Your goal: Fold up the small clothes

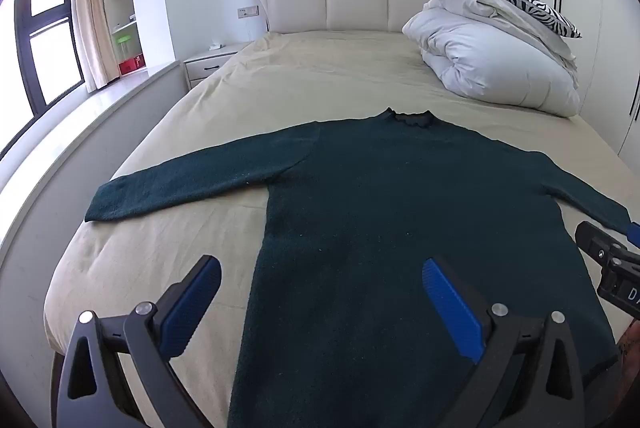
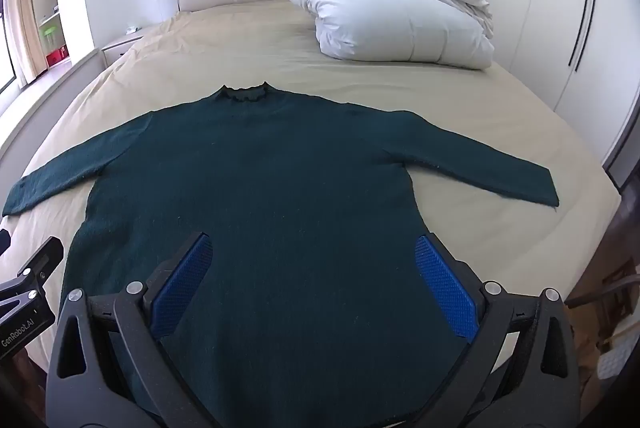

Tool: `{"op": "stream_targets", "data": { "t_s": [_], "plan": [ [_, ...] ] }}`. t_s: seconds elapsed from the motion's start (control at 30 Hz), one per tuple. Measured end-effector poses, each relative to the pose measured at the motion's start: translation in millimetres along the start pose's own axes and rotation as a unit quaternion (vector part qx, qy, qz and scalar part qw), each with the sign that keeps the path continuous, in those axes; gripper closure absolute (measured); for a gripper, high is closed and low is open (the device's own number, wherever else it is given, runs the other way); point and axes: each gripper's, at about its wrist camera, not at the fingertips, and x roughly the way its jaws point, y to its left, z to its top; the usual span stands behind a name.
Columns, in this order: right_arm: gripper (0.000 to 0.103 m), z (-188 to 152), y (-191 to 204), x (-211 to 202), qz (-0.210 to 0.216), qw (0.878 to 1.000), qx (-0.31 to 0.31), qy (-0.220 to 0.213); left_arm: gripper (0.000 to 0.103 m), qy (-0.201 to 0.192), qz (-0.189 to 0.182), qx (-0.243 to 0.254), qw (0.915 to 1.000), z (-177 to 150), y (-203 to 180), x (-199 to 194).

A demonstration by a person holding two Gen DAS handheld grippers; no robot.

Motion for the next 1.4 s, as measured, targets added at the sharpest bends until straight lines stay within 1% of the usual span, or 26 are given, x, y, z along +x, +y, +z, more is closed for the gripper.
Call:
{"op": "stream_targets", "data": {
  "t_s": [0.03,0.1,1.4],
  "plan": [
    [0.0,-0.5,0.4,-0.4,-0.002,1.0,-0.003,-0.005,0.0,-0.008,0.007,0.005,0.9999,-2.4,-3.1,-4.5],
    [0.0,-0.9,0.2,-0.2,-0.002,1.0,-0.002,-0.005,0.0,0.002,0.014,0.01,0.9999,-0.5,-6.6,-2.1],
    [0.0,-3.9,6.6,5.7,-0.001,1.0,-0.008,0.007,0.0,0.002,0.013,0.012,0.9998,-0.4,-9.6,-0.3]
  ]
}}
